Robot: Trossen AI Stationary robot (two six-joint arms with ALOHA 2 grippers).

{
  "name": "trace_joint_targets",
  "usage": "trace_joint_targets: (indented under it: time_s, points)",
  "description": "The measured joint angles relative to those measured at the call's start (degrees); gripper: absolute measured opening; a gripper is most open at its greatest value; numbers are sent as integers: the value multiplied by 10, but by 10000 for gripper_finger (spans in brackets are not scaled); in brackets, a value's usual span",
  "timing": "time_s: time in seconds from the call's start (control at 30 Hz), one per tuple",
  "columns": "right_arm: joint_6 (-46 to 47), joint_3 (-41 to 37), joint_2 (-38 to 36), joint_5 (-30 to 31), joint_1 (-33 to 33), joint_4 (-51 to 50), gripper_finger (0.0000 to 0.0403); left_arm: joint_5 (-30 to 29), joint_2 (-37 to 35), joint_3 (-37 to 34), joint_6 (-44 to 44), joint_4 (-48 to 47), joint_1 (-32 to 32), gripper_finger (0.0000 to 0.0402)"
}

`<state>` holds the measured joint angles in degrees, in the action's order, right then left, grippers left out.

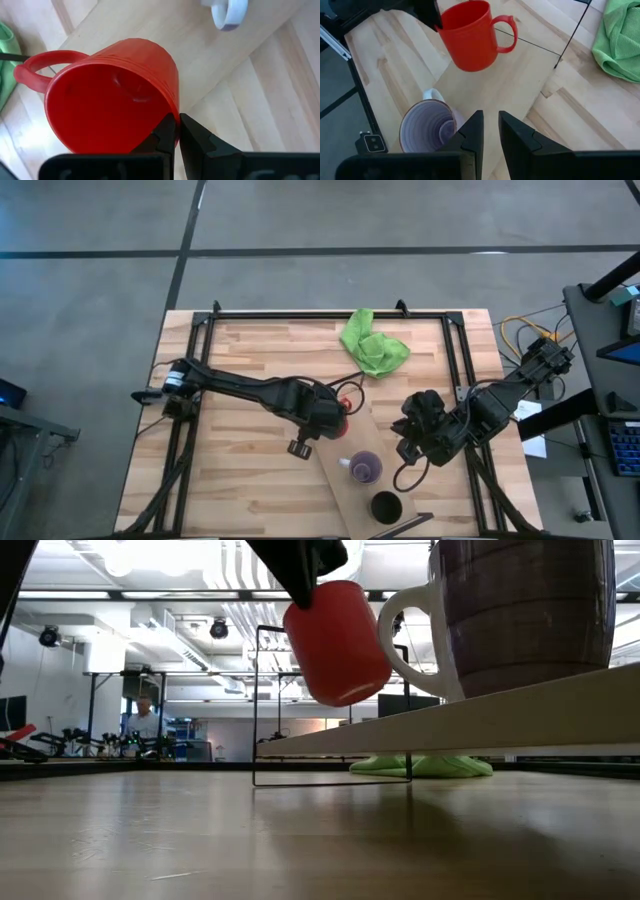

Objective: Stack small to large cups/mugs on shelf
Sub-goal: Put the red mug on the shelf

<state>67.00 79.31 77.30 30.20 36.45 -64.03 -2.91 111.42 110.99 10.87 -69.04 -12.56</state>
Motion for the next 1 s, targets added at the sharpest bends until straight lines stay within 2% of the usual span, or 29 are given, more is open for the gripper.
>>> trace_joint_targets:
  time_s: [0.23,1.0]
  points:
    - [0,0,0,0,0,0,54,1,0,-8,2,47,1,0]
    - [-3,0,0,-1,0,0,54,2,0,-61,-2,83,1,0]
